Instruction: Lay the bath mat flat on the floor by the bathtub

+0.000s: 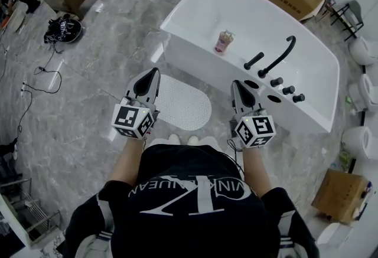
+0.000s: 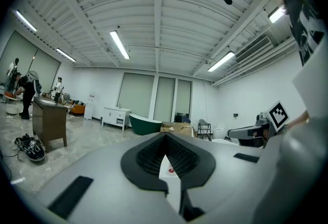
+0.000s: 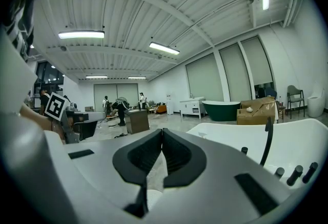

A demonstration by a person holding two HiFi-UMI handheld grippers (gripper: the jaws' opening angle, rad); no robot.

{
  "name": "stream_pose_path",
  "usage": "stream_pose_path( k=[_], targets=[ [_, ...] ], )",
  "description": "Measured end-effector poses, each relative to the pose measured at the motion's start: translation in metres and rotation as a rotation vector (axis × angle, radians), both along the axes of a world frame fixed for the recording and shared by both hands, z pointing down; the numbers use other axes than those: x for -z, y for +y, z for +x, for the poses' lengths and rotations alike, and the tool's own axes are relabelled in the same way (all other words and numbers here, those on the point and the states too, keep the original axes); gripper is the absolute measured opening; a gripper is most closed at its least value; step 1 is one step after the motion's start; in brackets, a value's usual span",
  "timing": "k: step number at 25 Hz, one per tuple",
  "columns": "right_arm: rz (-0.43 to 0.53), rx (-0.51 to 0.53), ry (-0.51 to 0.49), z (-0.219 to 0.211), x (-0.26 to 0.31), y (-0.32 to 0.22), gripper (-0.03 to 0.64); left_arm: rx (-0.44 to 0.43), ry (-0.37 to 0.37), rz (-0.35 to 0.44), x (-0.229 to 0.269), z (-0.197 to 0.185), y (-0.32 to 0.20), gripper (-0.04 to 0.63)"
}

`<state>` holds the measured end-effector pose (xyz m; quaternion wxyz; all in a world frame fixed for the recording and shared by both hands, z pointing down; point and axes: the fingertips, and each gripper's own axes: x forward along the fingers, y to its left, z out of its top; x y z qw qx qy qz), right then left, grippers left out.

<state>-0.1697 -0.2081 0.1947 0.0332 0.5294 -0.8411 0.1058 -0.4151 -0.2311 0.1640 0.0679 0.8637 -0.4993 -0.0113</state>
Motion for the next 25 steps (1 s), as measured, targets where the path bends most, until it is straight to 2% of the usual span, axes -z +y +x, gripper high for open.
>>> stream_pose_path(
  k=[25],
  targets=[
    [-0.012, -0.009, 0.016, -0.004, -0.006, -0.005, 0.025, 0.053, 0.026, -0.01, -0.007, -0.022, -0.011, 0.014]
  ],
)
